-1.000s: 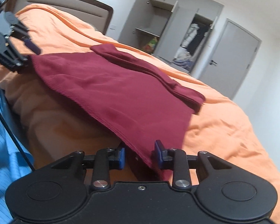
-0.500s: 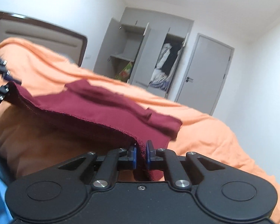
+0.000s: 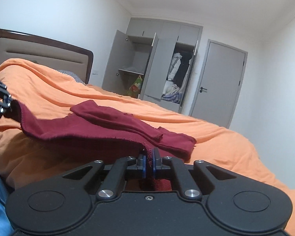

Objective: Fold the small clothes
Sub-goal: 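Lift the hem with both grippers and carry it toward the collar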

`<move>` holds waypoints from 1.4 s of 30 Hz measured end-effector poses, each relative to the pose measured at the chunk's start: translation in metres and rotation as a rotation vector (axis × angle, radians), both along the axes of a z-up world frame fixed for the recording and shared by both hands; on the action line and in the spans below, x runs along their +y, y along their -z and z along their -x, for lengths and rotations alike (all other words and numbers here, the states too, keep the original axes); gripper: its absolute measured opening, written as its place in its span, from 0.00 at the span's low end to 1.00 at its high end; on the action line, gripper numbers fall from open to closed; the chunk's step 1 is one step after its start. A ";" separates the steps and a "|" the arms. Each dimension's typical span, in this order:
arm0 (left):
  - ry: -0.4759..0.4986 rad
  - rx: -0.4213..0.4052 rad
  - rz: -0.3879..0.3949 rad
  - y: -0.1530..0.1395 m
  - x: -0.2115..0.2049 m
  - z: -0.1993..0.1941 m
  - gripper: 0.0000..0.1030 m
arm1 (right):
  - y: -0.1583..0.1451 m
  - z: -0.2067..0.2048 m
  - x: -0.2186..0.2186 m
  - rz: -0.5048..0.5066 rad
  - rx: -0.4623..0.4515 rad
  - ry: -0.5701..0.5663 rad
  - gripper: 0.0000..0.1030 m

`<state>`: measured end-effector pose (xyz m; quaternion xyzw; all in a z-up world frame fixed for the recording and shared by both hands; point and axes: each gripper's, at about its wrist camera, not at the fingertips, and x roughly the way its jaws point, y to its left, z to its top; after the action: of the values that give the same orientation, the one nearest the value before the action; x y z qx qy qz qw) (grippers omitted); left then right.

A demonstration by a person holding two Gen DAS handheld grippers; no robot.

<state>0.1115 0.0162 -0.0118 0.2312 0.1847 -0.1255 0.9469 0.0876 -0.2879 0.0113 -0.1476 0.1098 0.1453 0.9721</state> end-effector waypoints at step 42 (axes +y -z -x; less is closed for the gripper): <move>0.028 0.052 0.357 -0.149 0.072 -0.155 0.03 | -0.096 -0.169 0.002 0.154 -0.098 -0.041 0.06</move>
<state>0.2670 0.0882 0.1368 0.0586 0.1807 -0.1753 0.9660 0.2565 -0.2861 0.1078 -0.2311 0.0698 0.1487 0.9590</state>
